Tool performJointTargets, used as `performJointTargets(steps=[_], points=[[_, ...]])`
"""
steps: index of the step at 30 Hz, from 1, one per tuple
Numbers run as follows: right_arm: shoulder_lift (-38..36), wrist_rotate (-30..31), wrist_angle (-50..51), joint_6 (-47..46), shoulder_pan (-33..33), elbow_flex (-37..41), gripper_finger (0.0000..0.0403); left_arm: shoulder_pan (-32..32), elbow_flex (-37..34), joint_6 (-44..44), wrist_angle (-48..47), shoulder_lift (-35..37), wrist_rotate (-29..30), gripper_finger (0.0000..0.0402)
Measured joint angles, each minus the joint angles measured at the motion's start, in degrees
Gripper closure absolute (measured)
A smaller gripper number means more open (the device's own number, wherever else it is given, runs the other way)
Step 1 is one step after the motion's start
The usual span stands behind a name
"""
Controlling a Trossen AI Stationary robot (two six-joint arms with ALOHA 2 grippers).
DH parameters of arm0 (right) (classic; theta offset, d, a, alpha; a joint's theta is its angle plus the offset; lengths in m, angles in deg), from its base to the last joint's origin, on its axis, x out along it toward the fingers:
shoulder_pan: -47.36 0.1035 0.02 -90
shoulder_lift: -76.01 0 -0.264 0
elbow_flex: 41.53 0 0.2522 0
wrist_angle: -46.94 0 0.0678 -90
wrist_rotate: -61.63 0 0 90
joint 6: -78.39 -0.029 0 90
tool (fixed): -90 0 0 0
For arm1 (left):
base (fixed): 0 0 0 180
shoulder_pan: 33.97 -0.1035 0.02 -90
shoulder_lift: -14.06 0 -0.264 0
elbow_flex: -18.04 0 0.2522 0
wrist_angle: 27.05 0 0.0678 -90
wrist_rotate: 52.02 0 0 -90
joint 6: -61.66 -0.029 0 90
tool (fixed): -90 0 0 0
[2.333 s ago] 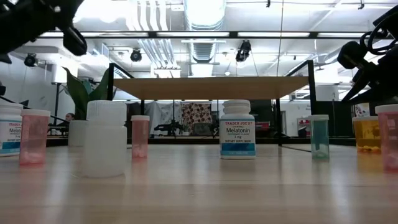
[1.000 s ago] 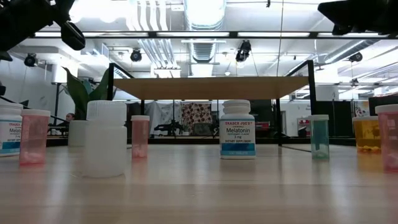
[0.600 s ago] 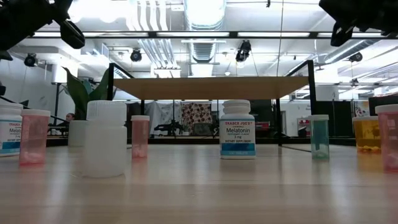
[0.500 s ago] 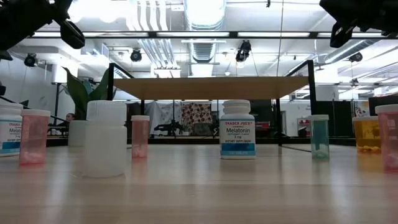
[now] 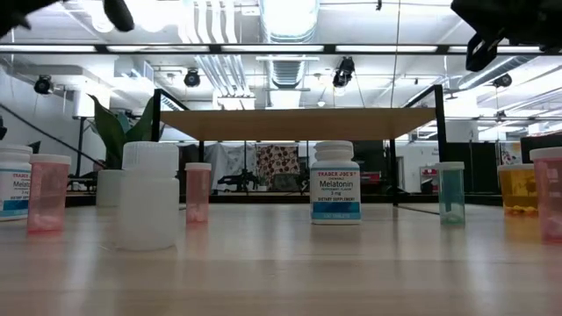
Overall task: Pick and place medicine bottles onto shelf by color
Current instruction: Put the right white medicine bottle on the shelf
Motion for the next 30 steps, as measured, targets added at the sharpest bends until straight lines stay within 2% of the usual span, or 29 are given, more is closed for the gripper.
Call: performJointTargets(steps=[7, 13, 16, 19, 23, 28, 30], points=[[0.08, -1.50, 3.07, 5.67, 0.11, 0.30, 0.0394, 1.81, 15.95, 0.00, -12.72, -13.34, -0.28, 0.0401], [0.00, -1.60, 2.07, 10.20, 0.11, 1.14, 0.0394, 7.26, 28.77, -0.25, -20.65, -23.79, 0.20, 0.0402], [-0.14, -3.75, 1.04, 11.17, 0.13, 1.14, 0.0394, 11.11, 34.39, -0.57, -23.63, -28.51, 3.42, 0.0402], [-0.35, -6.02, -0.25, 11.76, 0.13, 1.14, 0.0394, 15.06, 38.81, -0.56, -27.17, -33.87, 7.78, 0.0402], [-0.45, -6.15, -1.15, 11.91, 0.13, 1.11, 0.0394, 19.84, 43.36, -0.54, -29.07, -39.99, 12.26, 0.0402], [-0.45, -6.15, -1.15, 12.14, 0.13, 1.11, 0.0394, 23.99, 47.07, -0.61, -30.06, -47.56, 13.73, 0.0402], [-0.51, -6.13, -1.09, 12.74, 0.13, 1.03, 0.0394, 25.18, 48.26, -4.84, -30.30, -51.03, 13.84, 0.0401]])
